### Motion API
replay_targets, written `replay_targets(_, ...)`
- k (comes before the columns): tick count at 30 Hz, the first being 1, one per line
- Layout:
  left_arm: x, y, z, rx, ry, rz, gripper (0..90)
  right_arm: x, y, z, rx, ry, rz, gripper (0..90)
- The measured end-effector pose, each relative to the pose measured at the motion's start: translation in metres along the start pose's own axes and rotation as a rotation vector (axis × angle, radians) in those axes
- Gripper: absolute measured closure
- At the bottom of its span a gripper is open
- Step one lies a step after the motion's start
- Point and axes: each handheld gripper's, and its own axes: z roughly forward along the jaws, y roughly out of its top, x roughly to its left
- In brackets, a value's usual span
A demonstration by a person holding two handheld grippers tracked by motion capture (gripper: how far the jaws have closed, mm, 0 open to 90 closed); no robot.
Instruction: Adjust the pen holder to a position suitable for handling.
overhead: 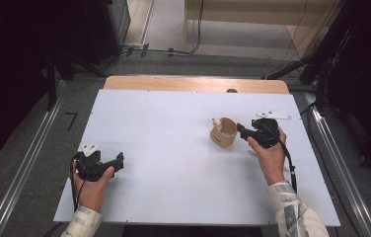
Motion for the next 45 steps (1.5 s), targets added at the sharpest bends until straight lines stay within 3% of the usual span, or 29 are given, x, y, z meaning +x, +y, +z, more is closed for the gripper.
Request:
replay_targets(6, 0.000, 0.000, 0.000, 0.001, -0.001, 0.000, 5.6, 0.008, 0.005, 0.006, 0.008, 0.017, -0.018, 41.3)
replay_targets(16, 0.000, 0.000, 0.000, 0.004, -0.007, -0.002, 5.6, 0.015, 0.008, 0.025, 0.077, 0.022, -0.029, 52.9)
replay_targets(25, 0.001, 0.000, 0.000, 0.004, -0.006, -0.006, 5.6, 0.015, 0.012, 0.035, 0.123, 0.059, -0.006, 72.5)
replay_targets(32, 0.000, 0.000, 0.000, 0.005, -0.007, -0.007, 5.6, 0.016, 0.013, 0.036, 0.138, 0.078, -0.009, 71.2)
replay_targets(45, 0.000, 0.000, 0.001, 0.005, -0.009, -0.009, 5.6, 0.017, 0.012, 0.038, 0.143, 0.070, -0.041, 74.5)
